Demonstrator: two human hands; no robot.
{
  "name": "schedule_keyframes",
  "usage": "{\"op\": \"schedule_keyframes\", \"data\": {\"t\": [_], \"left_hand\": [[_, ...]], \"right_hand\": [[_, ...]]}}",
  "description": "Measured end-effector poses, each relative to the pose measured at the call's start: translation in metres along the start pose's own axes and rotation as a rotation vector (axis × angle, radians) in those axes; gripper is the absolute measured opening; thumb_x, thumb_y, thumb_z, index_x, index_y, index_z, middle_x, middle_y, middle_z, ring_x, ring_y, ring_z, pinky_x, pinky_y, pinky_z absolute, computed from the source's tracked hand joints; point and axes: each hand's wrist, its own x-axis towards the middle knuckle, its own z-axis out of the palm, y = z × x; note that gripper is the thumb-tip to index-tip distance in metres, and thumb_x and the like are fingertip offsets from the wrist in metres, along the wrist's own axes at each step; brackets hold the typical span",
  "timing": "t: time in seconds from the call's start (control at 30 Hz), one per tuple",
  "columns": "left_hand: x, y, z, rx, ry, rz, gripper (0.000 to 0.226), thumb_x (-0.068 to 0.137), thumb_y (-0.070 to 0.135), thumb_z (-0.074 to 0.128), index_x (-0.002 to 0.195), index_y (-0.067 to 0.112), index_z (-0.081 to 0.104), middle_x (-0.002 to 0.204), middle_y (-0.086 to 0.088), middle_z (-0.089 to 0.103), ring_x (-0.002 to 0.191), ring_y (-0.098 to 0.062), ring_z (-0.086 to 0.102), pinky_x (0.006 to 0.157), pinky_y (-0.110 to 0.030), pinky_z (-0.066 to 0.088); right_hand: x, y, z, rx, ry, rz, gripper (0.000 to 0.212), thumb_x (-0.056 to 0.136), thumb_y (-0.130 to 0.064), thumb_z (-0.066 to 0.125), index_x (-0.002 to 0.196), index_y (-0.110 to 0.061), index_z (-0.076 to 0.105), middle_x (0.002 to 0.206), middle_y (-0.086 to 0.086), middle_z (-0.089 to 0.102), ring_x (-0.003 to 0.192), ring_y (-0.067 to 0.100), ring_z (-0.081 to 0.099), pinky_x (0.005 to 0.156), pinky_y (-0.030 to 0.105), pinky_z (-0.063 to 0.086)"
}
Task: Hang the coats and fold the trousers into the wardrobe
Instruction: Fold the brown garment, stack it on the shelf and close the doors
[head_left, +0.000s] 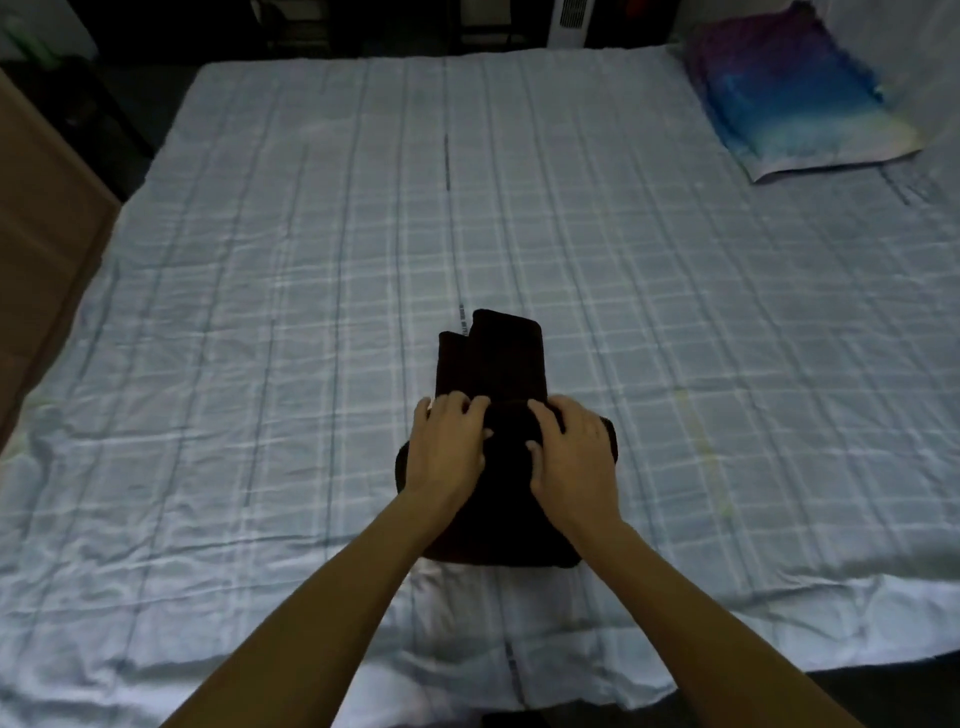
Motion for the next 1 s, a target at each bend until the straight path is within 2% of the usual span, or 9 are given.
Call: {"op": "schedule_keyframes", "data": {"t": [0.1, 0.2, 0.4, 0.53, 0.6, 0.73, 0.8, 0.87, 1.0], "left_hand": [[0.025, -0.008, 0.031, -0.032, 0.172, -0.066, 0.025, 0.085, 0.006, 0.057, 0.110, 0.008, 0.059, 0.098, -0.012, 0.059, 0.090, -0.025, 0.055, 0.082, -0.037, 0.045], [0.034, -0.016, 0.059, -0.141, 0.216, -0.101, 0.024, 0.091, 0.014, 0.052, 0.111, 0.004, 0.062, 0.102, -0.013, 0.065, 0.094, -0.028, 0.061, 0.085, -0.042, 0.050], [-0.005, -0.030, 0.116, -0.086, -0.130, 0.094, 0.055, 0.095, 0.044, 0.034, 0.134, 0.008, 0.049, 0.145, -0.019, 0.038, 0.134, -0.034, 0.039, 0.113, -0.047, 0.025], [-0.039, -0.039, 0.153, 0.049, -0.323, 0.111, 0.080, 0.088, 0.070, 0.025, 0.147, 0.016, 0.026, 0.152, -0.016, 0.022, 0.142, -0.031, 0.018, 0.110, -0.049, 0.012], [-0.041, -0.042, 0.158, 0.088, -0.396, 0.132, 0.107, 0.069, 0.084, 0.042, 0.147, 0.013, 0.024, 0.152, -0.020, 0.025, 0.142, -0.033, 0.014, 0.110, -0.053, 0.015], [-0.047, -0.040, 0.153, 0.097, -0.460, 0.096, 0.129, 0.039, 0.057, 0.084, 0.145, 0.011, 0.027, 0.148, -0.023, 0.031, 0.136, -0.039, 0.032, 0.103, -0.058, 0.032], [-0.054, -0.037, 0.154, 0.093, -0.426, 0.067, 0.124, 0.040, 0.045, 0.089, 0.144, 0.012, 0.030, 0.147, -0.024, 0.033, 0.135, -0.040, 0.034, 0.101, -0.060, 0.035], [-0.058, -0.034, 0.159, 0.100, -0.432, 0.050, 0.122, 0.038, 0.033, 0.092, 0.142, 0.012, 0.033, 0.144, -0.025, 0.038, 0.133, -0.042, 0.037, 0.099, -0.061, 0.038], [-0.048, -0.034, 0.164, 0.100, -0.429, 0.080, 0.108, 0.032, 0.011, 0.090, 0.131, 0.010, 0.049, 0.126, -0.025, 0.058, 0.112, -0.042, 0.058, 0.087, -0.054, 0.051]], "right_hand": [[-0.001, 0.011, 0.035, 0.018, 0.104, -0.152, 0.036, 0.091, -0.017, 0.053, 0.127, -0.011, 0.052, 0.133, 0.016, 0.045, 0.128, 0.031, 0.039, 0.109, 0.050, 0.029], [-0.031, 0.023, 0.065, -0.080, -0.138, -0.252, 0.051, 0.090, -0.036, 0.044, 0.137, -0.016, 0.043, 0.146, 0.014, 0.036, 0.139, 0.031, 0.025, 0.112, 0.052, 0.018], [-0.014, 0.057, 0.111, -0.153, -0.393, -0.103, 0.065, 0.086, -0.048, 0.042, 0.144, -0.019, 0.035, 0.153, 0.014, 0.028, 0.142, 0.032, 0.016, 0.113, 0.052, 0.010], [0.002, 0.067, 0.134, -0.157, -0.433, -0.137, 0.071, 0.080, -0.043, 0.068, 0.140, -0.017, 0.042, 0.151, 0.017, 0.031, 0.141, 0.034, 0.017, 0.111, 0.054, 0.010], [-0.002, 0.060, 0.134, -0.166, -0.414, -0.137, 0.065, 0.083, -0.041, 0.061, 0.140, -0.016, 0.043, 0.151, 0.018, 0.030, 0.141, 0.034, 0.016, 0.112, 0.054, 0.009], [-0.043, 0.045, 0.118, -0.144, -0.419, -0.216, 0.057, 0.090, -0.048, 0.041, 0.136, -0.015, 0.047, 0.148, 0.016, 0.036, 0.141, 0.031, 0.020, 0.112, 0.055, 0.010], [-0.067, 0.044, 0.112, -0.159, -0.487, -0.262, 0.076, 0.078, -0.055, 0.057, 0.140, -0.015, 0.041, 0.150, 0.017, 0.032, 0.141, 0.032, 0.020, 0.111, 0.056, 0.011], [-0.075, 0.045, 0.115, -0.200, -0.552, -0.235, 0.088, 0.065, -0.043, 0.076, 0.141, -0.016, 0.040, 0.149, 0.018, 0.033, 0.140, 0.035, 0.025, 0.109, 0.058, 0.013], [-0.060, 0.047, 0.131, -0.197, -0.469, -0.179, 0.076, 0.053, -0.019, 0.083, 0.126, -0.016, 0.059, 0.132, 0.019, 0.054, 0.126, 0.037, 0.048, 0.107, 0.056, 0.012]]}}
